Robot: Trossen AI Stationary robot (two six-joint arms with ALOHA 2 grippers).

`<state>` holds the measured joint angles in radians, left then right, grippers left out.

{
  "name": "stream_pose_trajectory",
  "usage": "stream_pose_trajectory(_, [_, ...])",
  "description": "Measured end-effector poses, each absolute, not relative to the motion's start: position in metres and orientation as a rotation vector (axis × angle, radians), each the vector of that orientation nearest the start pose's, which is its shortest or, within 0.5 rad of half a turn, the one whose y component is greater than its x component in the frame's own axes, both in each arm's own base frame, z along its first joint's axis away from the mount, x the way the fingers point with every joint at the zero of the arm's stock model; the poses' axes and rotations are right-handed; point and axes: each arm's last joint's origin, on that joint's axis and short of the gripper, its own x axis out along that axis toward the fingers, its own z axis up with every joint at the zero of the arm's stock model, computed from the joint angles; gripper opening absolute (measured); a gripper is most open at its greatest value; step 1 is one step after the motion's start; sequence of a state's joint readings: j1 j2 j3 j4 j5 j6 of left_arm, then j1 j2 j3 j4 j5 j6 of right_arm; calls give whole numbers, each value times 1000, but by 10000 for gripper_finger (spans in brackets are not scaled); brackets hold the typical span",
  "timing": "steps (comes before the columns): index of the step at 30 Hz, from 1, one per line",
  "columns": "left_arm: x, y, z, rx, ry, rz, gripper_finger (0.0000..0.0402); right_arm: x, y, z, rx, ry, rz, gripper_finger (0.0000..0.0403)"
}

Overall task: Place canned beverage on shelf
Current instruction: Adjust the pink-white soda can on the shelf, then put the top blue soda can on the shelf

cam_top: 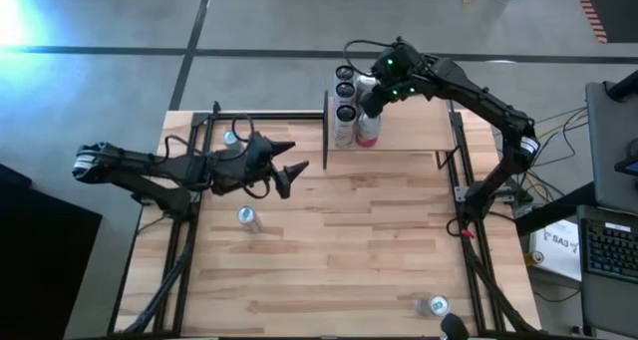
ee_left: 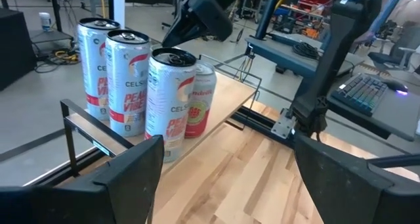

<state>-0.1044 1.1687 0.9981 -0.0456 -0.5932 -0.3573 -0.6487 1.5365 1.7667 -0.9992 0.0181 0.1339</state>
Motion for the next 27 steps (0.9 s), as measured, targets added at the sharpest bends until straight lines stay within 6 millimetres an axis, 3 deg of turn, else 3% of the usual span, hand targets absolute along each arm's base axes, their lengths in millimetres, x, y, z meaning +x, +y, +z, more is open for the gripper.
stream_pose_trajectory(7, [245,-6,355,-289,84,513,317,234,-178,437,399,596,-715,9])
stream_pose_trajectory(12, [200,4,377,-330,33,544,312,217,-163,456,411,521,-716,9])
stream_pose_trajectory(14, [180,6,377,-343,66,623,312,209,-152,462,412,494,-708,9])
stream_pose_trajectory(19, [145,7,355,-423,162,815,312,200,-117,467,409,424,-700,9])
stream_pose_trajectory(27, [143,10,288,-542,157,978,312,197,-66,486,324,184,-597,9])
